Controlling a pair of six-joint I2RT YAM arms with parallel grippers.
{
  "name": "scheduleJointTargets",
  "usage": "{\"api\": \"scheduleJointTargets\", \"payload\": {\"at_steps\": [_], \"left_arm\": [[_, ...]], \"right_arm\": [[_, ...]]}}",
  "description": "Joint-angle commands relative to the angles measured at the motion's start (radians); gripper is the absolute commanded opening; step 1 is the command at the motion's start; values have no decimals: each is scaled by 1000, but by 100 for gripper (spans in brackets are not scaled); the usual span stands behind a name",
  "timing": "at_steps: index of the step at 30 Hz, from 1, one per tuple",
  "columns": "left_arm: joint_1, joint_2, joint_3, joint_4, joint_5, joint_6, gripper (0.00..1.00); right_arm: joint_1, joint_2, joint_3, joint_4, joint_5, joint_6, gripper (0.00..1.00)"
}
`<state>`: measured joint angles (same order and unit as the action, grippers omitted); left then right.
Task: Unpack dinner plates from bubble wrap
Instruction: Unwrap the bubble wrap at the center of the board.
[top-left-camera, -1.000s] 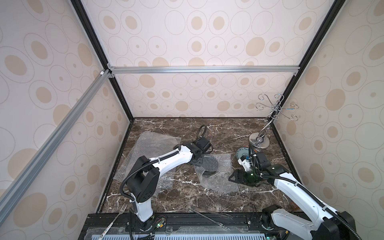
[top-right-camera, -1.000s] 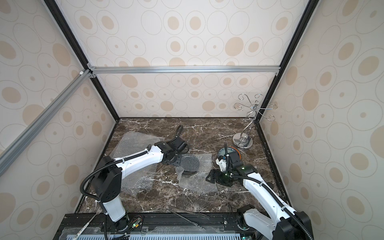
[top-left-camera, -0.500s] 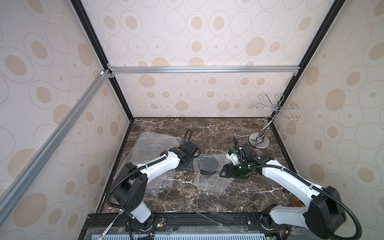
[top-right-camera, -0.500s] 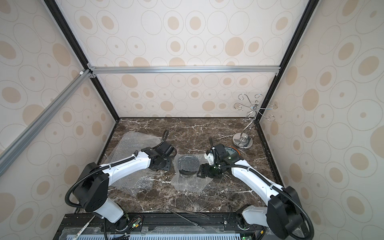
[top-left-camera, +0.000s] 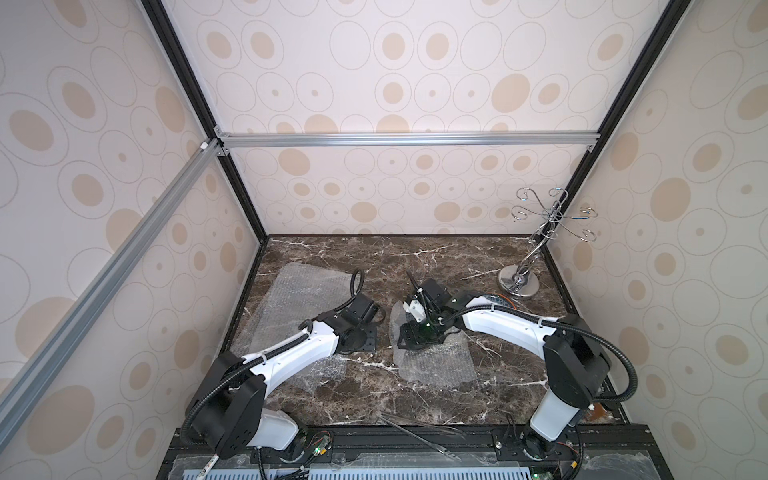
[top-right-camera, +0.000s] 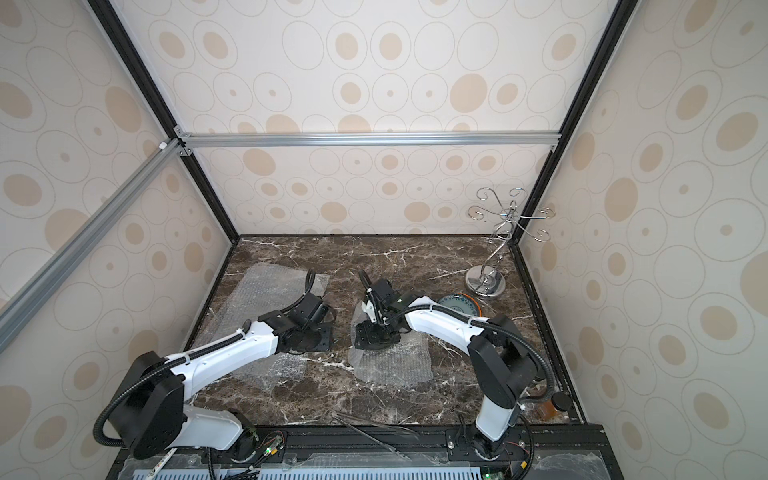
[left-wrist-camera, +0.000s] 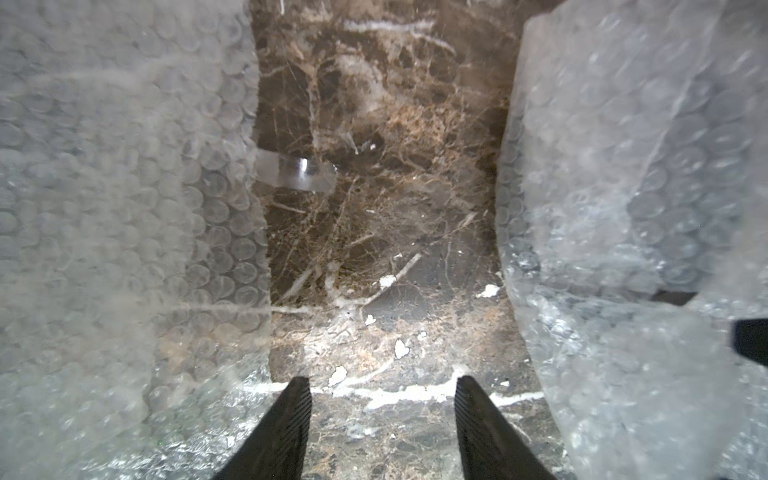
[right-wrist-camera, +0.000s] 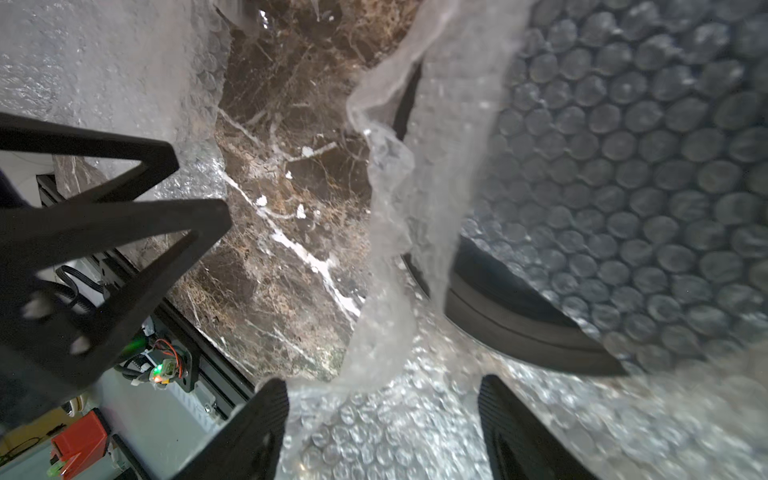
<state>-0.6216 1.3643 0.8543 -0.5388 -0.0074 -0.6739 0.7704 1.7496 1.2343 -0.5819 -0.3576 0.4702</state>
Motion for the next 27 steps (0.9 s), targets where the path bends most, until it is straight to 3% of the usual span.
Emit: {"api": "scheduleJointTargets", "payload": {"at_steps": [1,11,20,27], "left_arm": [[43,-61,-28,33,55,-26,57],[212,-202,-82,25,152,9,58],[243,-223,-117,50,191,7,59],[246,-220,-126,68,211,3,59]], "right_arm": [[47,48,62,1,14,11,75],[135,177,180,26,2,33,75],[220,290,234,51,2,47,74],[234,274,212,44,27,36,73]]}}
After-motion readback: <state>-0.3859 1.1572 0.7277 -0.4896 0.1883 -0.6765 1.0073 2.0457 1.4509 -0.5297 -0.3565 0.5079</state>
